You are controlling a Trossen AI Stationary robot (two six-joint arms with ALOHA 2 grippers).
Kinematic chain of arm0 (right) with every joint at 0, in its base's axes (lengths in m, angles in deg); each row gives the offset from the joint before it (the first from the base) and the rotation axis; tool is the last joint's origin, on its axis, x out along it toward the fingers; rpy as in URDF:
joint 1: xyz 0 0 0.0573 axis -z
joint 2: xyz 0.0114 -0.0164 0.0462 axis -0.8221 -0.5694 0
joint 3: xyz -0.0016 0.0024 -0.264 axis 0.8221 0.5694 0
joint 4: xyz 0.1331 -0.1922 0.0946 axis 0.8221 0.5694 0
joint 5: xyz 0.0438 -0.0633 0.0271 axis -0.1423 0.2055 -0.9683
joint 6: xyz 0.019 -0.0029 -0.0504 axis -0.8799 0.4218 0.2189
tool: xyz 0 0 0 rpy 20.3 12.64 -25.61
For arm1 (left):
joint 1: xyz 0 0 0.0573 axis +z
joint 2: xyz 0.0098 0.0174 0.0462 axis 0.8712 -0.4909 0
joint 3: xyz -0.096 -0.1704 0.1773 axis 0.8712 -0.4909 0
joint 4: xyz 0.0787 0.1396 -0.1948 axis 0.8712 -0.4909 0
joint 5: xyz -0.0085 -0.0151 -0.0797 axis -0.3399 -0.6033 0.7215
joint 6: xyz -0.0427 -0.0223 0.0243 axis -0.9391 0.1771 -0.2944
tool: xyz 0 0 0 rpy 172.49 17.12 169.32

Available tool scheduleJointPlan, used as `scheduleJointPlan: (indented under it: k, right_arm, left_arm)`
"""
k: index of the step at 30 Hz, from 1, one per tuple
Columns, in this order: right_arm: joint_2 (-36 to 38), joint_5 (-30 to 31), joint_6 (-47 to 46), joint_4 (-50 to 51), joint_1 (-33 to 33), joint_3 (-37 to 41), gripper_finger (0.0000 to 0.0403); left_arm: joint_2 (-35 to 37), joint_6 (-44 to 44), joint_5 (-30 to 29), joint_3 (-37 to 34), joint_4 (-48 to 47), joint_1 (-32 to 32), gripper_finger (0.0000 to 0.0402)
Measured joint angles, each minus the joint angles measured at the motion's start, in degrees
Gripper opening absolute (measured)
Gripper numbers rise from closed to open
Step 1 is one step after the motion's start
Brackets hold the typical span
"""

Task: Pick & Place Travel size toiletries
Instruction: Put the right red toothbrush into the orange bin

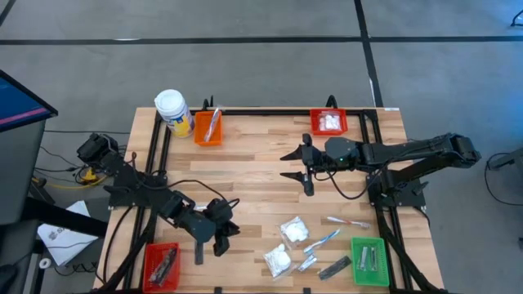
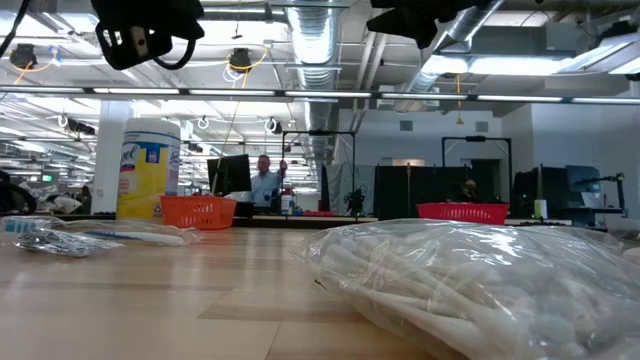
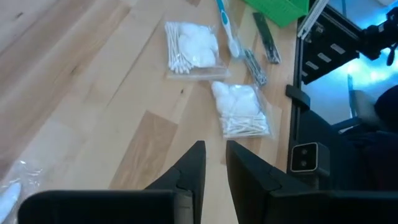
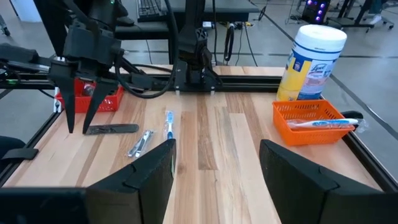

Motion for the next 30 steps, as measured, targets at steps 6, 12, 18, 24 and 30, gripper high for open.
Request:
scheduleJointPlan:
  k: [6,12,18,24,30]
  right_arm:
    - [0.00,0.02,-0.03,0.27,0.42,0.00,0.0225]
    - [0.00,0.02,-0.08,0.85,0.36,0.00,0.0225]
    - [0.00,0.02,-0.11,2.03,0.40,0.00,0.0225]
    - [1.94,0.00,-0.13,8.61,0.62,-0.01,0.0225]
    - [7.03,0.02,-0.33,20.14,0.72,0.00,0.0225]
  left_arm:
    - [0.00,-0.01,-0.13,0.00,-6.49,1.29,0.0057]
    - [0.00,-0.03,-0.19,-0.02,-12.60,1.90,0.0057]
    - [0.00,1.37,-0.21,-0.04,-13.15,1.90,0.0057]
    - [0.00,1.88,-0.82,-0.17,-13.05,1.90,0.0057]
    - [0.00,2.86,-1.20,-2.63,-13.10,1.90,0.0057]
